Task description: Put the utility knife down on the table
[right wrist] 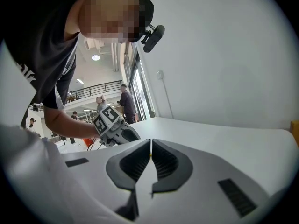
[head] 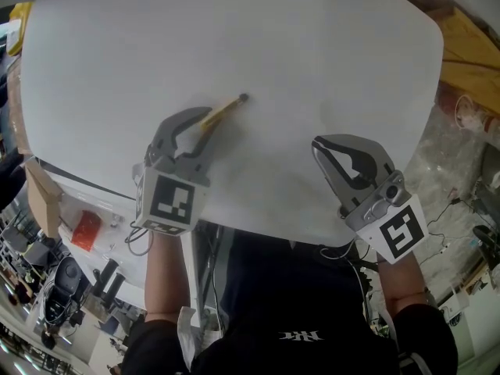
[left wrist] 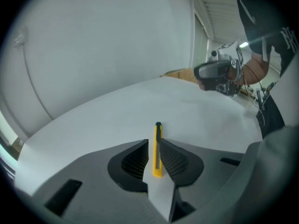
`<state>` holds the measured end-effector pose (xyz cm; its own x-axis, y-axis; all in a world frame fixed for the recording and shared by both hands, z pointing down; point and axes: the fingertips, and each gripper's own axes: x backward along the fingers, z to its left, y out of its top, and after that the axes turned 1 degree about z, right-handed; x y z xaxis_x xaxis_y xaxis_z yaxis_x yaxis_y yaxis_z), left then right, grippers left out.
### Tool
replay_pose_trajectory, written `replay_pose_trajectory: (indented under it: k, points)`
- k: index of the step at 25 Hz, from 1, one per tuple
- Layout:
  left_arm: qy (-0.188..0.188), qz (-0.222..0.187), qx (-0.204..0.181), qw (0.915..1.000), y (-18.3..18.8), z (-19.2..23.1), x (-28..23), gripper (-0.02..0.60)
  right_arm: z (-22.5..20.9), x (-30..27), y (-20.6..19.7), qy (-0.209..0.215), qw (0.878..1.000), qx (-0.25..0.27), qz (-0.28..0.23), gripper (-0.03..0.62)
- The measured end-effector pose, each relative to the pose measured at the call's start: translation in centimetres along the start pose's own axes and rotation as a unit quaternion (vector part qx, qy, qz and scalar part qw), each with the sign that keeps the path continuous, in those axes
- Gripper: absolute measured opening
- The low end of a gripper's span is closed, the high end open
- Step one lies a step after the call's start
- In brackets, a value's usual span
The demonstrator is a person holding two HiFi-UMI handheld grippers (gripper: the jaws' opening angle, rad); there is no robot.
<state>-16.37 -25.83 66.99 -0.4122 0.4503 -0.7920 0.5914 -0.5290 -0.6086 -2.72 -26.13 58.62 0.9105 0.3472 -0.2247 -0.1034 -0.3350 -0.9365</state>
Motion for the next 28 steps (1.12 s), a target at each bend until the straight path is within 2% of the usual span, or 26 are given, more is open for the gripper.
replay_pose_trajectory:
  k: [3, 4, 5, 6, 8, 9, 10, 13, 16, 18, 24, 28]
  points:
    - [0.026, -0.088, 0.015, 0.9956, 2.0, 1.5, 2.1, 0.038, 0.3, -0.1, 0.9, -0.014, 1.0, 0.021, 0.003, 0.005]
    - [0.029, -0.12, 0.022, 0.9921, 2.4, 1.8, 3.0, 0.026, 0.4, 0.1, 1.3, -0.023, 0.999, 0.026, 0.007, 0.005]
    - [0.022, -0.158, 0.045, 0.9861, 2.8, 1.7, 4.1, 0.014, 0.6, 0.5, 1.8, -0.036, 0.999, 0.026, 0.013, 0.005]
    - [0.006, -0.197, 0.083, 0.9768, 3.2, 1.4, 5.4, 0.009, 0.8, 1.1, 2.1, -0.051, 0.998, 0.017, 0.023, 0.005]
    - [-0.034, -0.256, 0.164, 0.952, 3.2, 0.0, 8.1, 0.006, 1.6, 3.0, 2.5, -0.094, 0.995, -0.023, 0.039, 0.005]
    - [-0.047, -0.271, 0.188, 0.9428, 3.0, -0.9, 9.2, 0.006, 2.1, 3.9, 2.8, -0.119, 0.991, -0.05, 0.042, 0.005]
    - [-0.057, -0.278, 0.198, 0.9383, 2.8, -1.9, 10.2, 0.006, 2.6, 4.8, 3.1, -0.144, 0.986, -0.076, 0.041, 0.005]
    - [-0.08, -0.281, 0.169, 0.9413, 3.2, -4.7, 12.0, 0.006, 4.2, 6.9, 4.3, -0.188, 0.974, -0.126, 0.033, 0.005]
    - [-0.106, -0.281, 0.145, 0.9427, 4.7, -7.7, 14.4, 0.006, 6.8, 8.7, 5.6, -0.195, 0.972, -0.127, 0.036, 0.005]
    - [-0.111, -0.29, 0.13, 0.9416, 5.8, -8.9, 16.3, 0.006, 8.3, 9.7, 6.6, -0.196, 0.973, -0.117, 0.038, 0.005]
    - [-0.074, -0.324, 0.105, 0.9374, 8.5, -10.8, 22.0, 0.006, 11.4, 13.0, 9.6, -0.184, 0.979, -0.083, 0.013, 0.003]
    - [-0.057, -0.33, 0.102, 0.9366, 9.0, -14.0, 24.9, 0.006, 14.3, 15.7, 10.1, -0.157, 0.983, -0.092, -0.014, 0.003]
